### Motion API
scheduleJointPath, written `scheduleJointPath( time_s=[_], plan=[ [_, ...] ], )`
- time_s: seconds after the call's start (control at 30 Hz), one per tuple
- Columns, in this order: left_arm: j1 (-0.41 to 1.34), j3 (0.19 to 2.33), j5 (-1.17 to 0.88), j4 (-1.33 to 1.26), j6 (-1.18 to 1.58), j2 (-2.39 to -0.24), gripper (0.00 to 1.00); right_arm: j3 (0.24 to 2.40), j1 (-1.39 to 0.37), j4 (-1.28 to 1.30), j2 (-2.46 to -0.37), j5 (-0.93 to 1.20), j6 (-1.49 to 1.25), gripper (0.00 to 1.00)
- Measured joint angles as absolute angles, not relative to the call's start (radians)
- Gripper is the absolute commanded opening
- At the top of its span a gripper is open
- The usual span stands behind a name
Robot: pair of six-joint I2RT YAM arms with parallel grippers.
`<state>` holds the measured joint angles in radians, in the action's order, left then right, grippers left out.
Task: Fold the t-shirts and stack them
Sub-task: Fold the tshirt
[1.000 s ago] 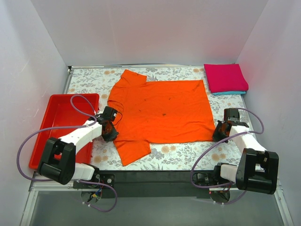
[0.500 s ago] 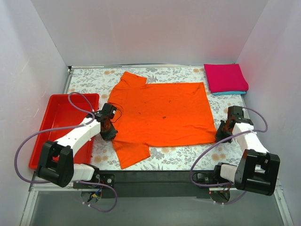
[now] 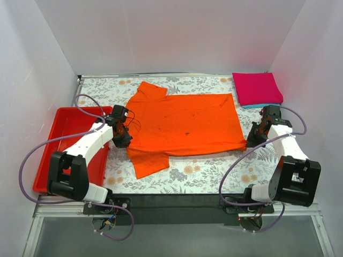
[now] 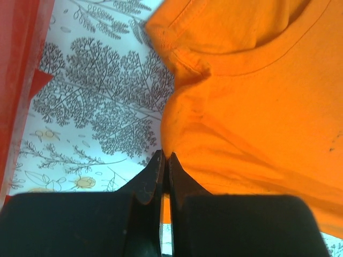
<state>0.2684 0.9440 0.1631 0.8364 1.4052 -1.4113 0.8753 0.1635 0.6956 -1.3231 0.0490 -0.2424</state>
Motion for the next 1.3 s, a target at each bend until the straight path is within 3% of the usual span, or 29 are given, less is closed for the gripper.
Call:
scheduleJointPath(
  time_s=[1.3],
  plan=[
    [0.169, 1.132, 0.104, 0.725, 1.340, -1.644, 0.00, 1.214, 0.144, 0.698, -1.677, 0.130, -0.258, 0.01]
  ],
)
